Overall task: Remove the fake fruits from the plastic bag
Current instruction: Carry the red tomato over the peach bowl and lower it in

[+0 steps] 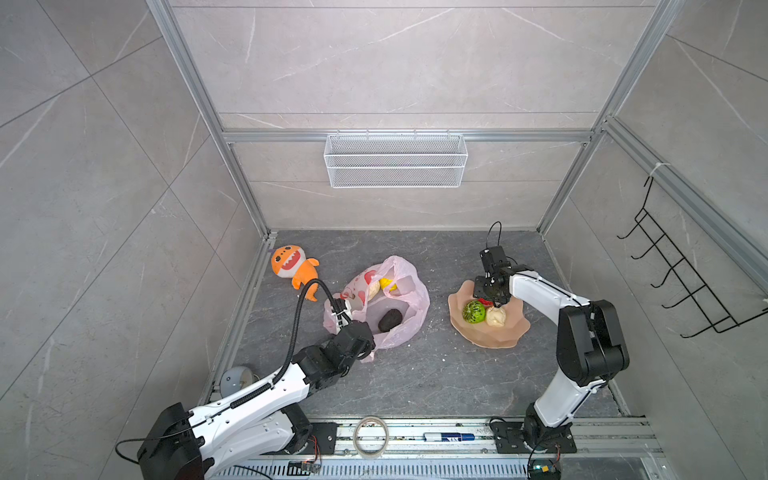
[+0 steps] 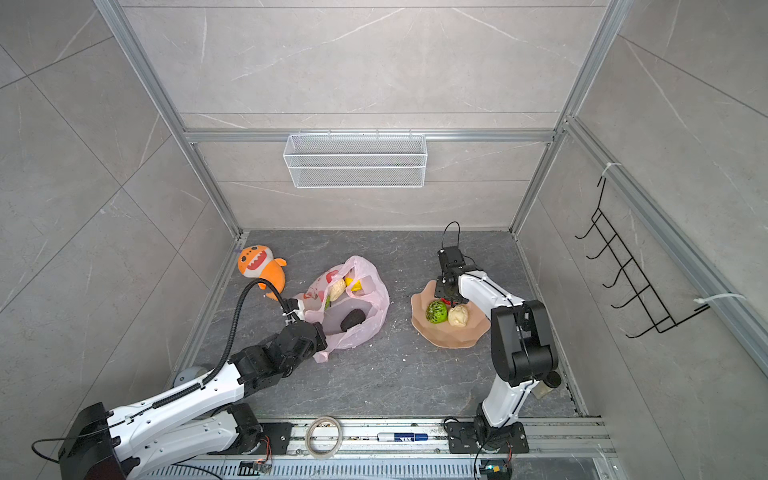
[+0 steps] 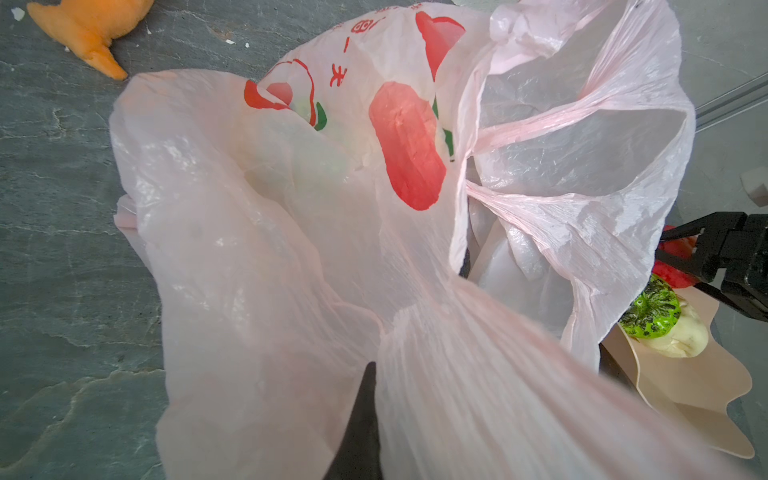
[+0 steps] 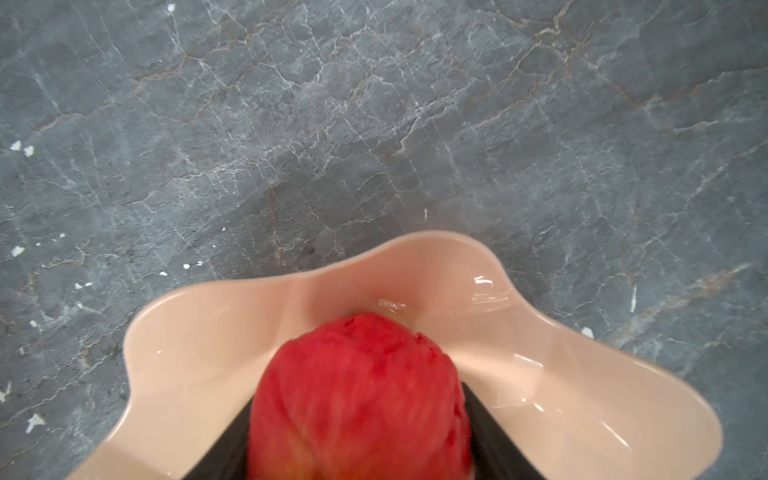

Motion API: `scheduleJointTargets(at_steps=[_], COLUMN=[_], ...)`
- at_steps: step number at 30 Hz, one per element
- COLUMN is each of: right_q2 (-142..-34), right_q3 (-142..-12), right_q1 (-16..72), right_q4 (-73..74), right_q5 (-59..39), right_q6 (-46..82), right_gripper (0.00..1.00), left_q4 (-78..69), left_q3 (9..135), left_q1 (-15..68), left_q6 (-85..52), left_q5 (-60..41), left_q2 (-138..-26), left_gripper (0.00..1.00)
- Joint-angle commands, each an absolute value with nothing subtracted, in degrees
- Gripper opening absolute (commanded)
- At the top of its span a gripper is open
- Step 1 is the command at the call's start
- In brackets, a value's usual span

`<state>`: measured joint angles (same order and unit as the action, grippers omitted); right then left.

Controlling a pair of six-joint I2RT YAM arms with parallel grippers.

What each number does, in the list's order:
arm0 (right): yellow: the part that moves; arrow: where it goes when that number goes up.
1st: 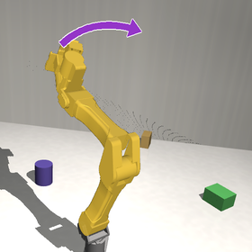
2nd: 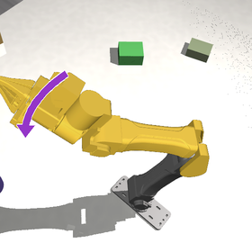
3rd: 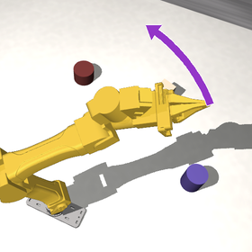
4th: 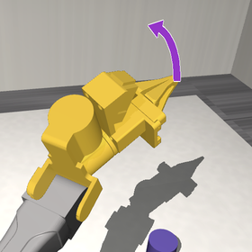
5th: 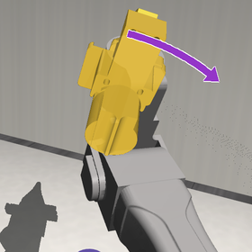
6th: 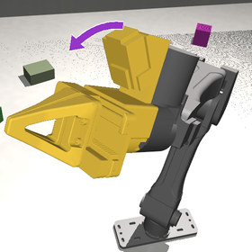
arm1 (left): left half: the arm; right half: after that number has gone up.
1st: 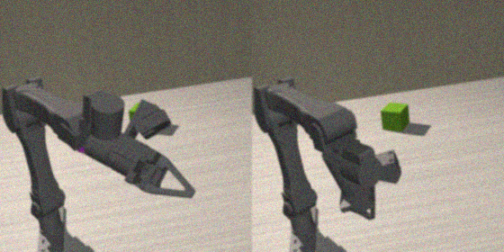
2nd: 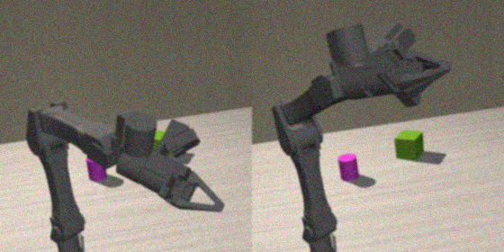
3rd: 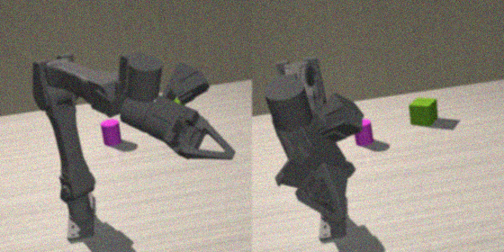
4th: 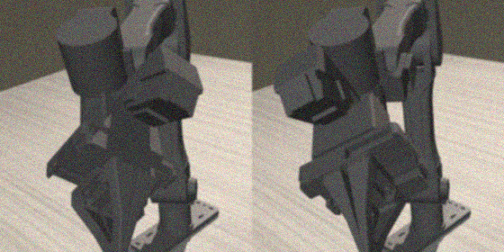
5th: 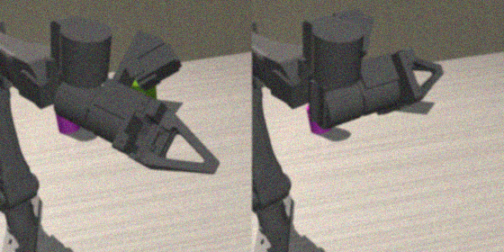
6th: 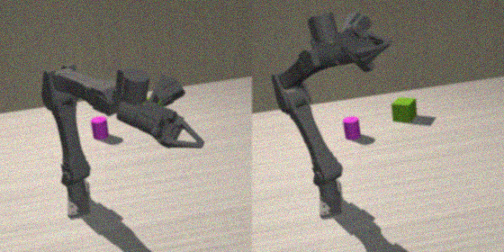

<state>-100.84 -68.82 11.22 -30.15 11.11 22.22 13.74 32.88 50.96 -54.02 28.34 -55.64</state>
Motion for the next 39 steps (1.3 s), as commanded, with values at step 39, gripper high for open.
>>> scheduleJointTargets(at_steps=[39], right_q2=[-97.22], right_q3=[-68.12], right_q1=[10.94], right_q4=[-32.3], right_q5=[10.9], right_q6=[21.36], right_gripper=[0.72], left_q4=[13.38], left_q3=[33.84], left_q1=[50.72], left_q6=[-53.95], left_q5=[29.44], left_q2=[-54.48], left_gripper=[0.0])
